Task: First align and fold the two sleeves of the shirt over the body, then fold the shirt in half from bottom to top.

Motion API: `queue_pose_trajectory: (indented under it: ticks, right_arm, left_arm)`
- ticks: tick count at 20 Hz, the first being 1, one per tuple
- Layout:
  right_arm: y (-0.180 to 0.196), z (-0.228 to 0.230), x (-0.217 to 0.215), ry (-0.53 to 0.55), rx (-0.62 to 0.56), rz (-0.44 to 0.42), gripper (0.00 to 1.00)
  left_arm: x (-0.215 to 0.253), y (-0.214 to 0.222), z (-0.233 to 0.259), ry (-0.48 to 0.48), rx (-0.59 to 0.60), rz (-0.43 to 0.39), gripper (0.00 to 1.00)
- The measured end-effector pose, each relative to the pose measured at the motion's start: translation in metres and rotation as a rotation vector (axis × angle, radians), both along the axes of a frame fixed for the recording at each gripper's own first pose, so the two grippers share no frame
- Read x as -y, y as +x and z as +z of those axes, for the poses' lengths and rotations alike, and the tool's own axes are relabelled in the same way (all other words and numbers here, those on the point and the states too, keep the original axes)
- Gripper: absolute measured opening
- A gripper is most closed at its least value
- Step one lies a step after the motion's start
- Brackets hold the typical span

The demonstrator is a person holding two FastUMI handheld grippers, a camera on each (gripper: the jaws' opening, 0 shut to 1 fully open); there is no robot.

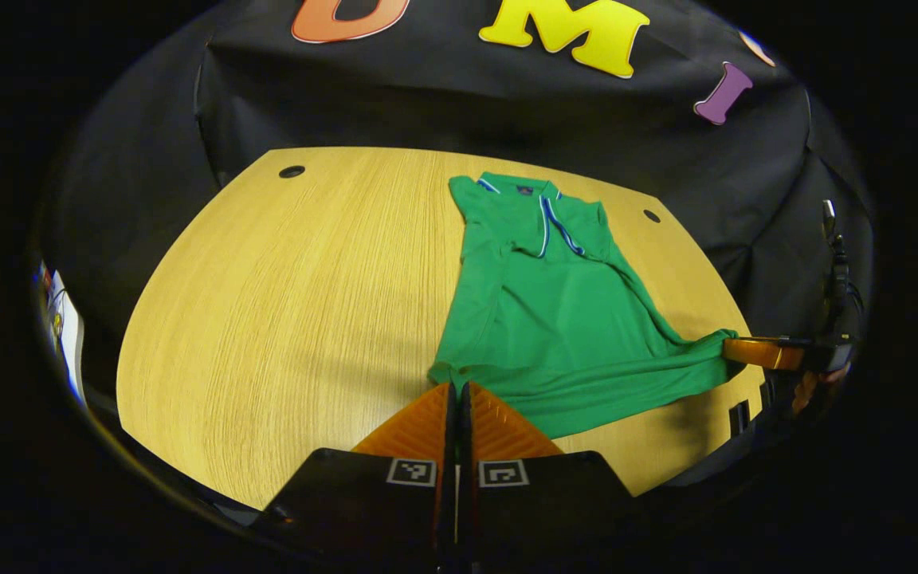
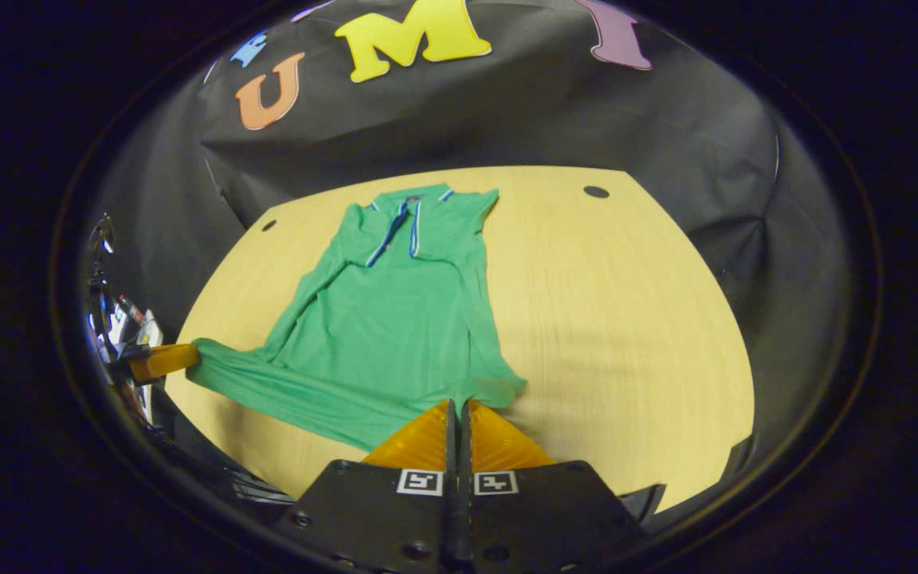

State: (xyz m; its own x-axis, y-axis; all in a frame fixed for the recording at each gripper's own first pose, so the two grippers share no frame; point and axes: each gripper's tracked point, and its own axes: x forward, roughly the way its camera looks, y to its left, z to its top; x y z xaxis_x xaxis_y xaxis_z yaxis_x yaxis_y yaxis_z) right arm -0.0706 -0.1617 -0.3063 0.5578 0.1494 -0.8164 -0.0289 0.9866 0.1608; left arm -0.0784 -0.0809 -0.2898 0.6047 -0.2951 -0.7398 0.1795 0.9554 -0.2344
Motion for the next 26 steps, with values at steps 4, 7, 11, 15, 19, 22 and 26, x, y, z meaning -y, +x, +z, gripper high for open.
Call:
queue_pose_trajectory:
  ticks: [4, 7, 11, 15, 19, 22, 26]
  right_arm:
    - [0.029, 0.026, 0.008, -0.025, 0.075, 0.009, 0.00]
    - [0.048, 0.047, 0.005, -0.014, 0.121, 0.017, 0.00]
    - [0.075, 0.067, 0.004, 0.011, 0.173, 0.005, 0.00]
    - [0.107, 0.082, 0.003, 0.030, 0.214, -0.010, 0.00]
    - [0.146, 0.095, -0.002, 0.040, 0.250, -0.012, 0.01]
    - [0.178, 0.106, -0.003, 0.030, 0.278, -0.004, 0.01]
    - [0.228, 0.110, 0.000, 0.015, 0.310, 0.007, 0.00]
  left_arm:
    - [0.006, 0.025, 0.028, -0.025, 0.069, 0.005, 0.07]
    - [0.008, 0.047, 0.044, -0.050, 0.102, 0.025, 0.07]
    - [0.009, 0.084, 0.066, -0.057, 0.161, 0.040, 0.07]
    - [0.011, 0.118, 0.084, -0.048, 0.212, 0.030, 0.07]
    - [0.013, 0.154, 0.095, -0.046, 0.252, 0.027, 0.07]
    - [0.018, 0.189, 0.105, -0.056, 0.283, 0.031, 0.07]
    - [0.022, 0.240, 0.108, -0.034, 0.311, 0.035, 0.07]
